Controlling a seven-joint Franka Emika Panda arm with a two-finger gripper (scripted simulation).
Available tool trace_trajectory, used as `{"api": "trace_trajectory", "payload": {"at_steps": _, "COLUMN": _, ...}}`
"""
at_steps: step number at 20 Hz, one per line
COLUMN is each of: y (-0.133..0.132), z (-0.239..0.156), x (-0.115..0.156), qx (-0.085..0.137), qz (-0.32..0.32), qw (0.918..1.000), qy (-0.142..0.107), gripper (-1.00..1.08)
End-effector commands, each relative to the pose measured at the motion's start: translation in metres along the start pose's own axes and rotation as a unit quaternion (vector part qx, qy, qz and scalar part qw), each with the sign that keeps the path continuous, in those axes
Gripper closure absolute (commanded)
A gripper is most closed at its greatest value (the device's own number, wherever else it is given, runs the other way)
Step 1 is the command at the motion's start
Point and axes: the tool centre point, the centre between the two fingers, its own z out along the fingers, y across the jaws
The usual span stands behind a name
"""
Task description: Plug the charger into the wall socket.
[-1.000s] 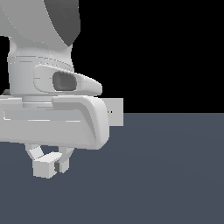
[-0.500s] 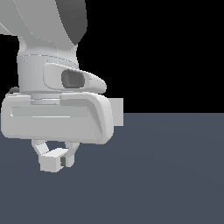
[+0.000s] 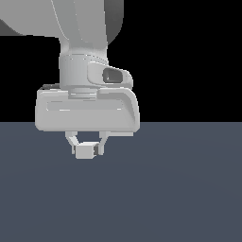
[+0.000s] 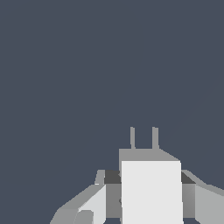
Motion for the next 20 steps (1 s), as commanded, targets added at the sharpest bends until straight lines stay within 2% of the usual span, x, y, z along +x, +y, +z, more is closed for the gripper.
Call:
{"api": "trace_trajectory", "payload": {"at_steps": 1, "y": 0.009, "z": -0.009, "x": 0.017, "qx": 0.001, "qz": -0.014, "qw": 0.9999, "qy": 0.0, "gripper": 1.08}}
{"api": "trace_trajectory", "payload": {"at_steps": 11, "y": 0.034, "z": -0.038, "x": 0.079, "qx": 0.005, "qz": -0.062, "qw": 0.9981, "qy": 0.0, "gripper": 1.08}}
{"api": "trace_trajectory", "payload": {"at_steps": 20, "y": 0.04, "z": -0.049, "x": 0.104, "qx": 0.006, "qz": -0.079, "qw": 0.9968, "qy": 0.0, "gripper": 1.08}}
